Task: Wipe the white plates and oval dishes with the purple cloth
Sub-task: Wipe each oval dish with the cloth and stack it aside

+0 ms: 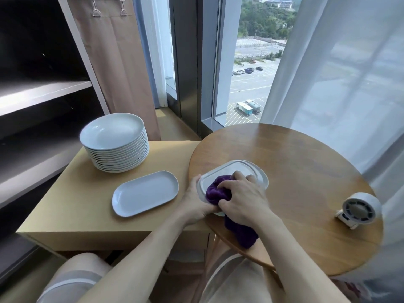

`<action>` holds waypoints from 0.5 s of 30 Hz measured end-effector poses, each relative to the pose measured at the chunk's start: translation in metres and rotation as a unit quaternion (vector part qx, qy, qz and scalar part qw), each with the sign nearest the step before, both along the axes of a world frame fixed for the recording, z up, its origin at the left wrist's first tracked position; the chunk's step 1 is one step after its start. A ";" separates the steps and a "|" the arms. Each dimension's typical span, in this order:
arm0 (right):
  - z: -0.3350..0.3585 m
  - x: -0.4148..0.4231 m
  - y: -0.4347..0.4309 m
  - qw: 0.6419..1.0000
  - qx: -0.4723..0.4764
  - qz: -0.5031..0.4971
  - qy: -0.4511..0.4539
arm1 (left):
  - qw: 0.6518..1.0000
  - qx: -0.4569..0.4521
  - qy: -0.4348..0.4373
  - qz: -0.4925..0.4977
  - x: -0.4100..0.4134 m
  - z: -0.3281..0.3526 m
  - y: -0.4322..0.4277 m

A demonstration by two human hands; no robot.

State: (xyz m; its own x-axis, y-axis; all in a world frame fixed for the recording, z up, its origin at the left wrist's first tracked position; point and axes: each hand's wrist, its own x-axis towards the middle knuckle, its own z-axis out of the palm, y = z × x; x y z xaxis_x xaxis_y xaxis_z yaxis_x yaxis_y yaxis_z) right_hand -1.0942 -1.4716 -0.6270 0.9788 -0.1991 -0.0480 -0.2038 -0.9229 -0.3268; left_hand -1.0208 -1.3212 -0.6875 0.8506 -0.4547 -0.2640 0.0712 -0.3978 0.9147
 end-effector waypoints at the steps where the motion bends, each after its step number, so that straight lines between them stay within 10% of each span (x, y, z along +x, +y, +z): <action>1: 0.000 0.001 -0.001 1.000 -0.001 0.008 -0.002 | 1.000 -0.002 0.009 -0.004 0.001 0.000 0.001; 15: -0.017 0.001 -0.052 0.974 0.113 -0.186 -0.069 | 1.000 0.021 -0.001 0.015 -0.002 -0.007 0.007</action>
State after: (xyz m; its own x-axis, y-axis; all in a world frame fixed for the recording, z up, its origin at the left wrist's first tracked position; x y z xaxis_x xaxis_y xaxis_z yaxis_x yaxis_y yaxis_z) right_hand -1.0928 -1.5237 -0.6437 0.8413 -0.5406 -0.0047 -0.4495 -0.6947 -0.5615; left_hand -1.0224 -1.3146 -0.6941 0.8642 -0.4177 -0.2805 0.0820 -0.4331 0.8976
